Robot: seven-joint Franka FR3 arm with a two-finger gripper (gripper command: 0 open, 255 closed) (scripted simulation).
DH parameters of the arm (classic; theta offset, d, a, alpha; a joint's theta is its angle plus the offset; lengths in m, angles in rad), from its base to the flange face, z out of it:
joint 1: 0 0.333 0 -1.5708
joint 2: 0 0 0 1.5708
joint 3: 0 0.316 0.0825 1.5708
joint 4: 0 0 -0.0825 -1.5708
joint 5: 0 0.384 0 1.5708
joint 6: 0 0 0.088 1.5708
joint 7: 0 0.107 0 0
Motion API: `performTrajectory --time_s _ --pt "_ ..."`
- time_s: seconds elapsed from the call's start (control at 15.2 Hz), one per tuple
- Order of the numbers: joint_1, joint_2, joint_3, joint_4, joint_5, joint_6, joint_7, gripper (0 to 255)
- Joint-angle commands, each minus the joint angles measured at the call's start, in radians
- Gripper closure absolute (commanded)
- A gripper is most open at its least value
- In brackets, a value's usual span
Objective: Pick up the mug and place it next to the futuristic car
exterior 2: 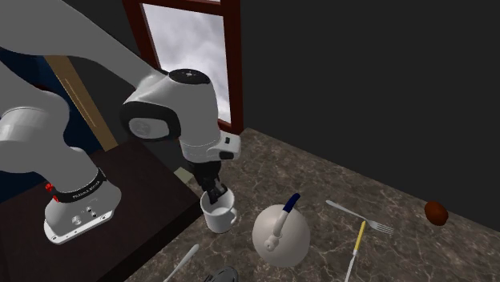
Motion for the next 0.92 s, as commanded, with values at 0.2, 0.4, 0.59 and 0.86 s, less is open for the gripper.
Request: performTrajectory --time_s 0.2,0.4,0.59,0.86 --pt "-0.01 0.047 -0.029 -0.031 0.007 0.08 -0.037 255" --pt "-0.003 0.094 -0.036 -0.04 0.03 0.133 -0.052 255" --pt "0.004 0.144 -0.041 -0.047 0.062 0.185 -0.072 255" --pt "0.01 0.215 -0.039 -0.052 0.121 0.255 -0.11 255"
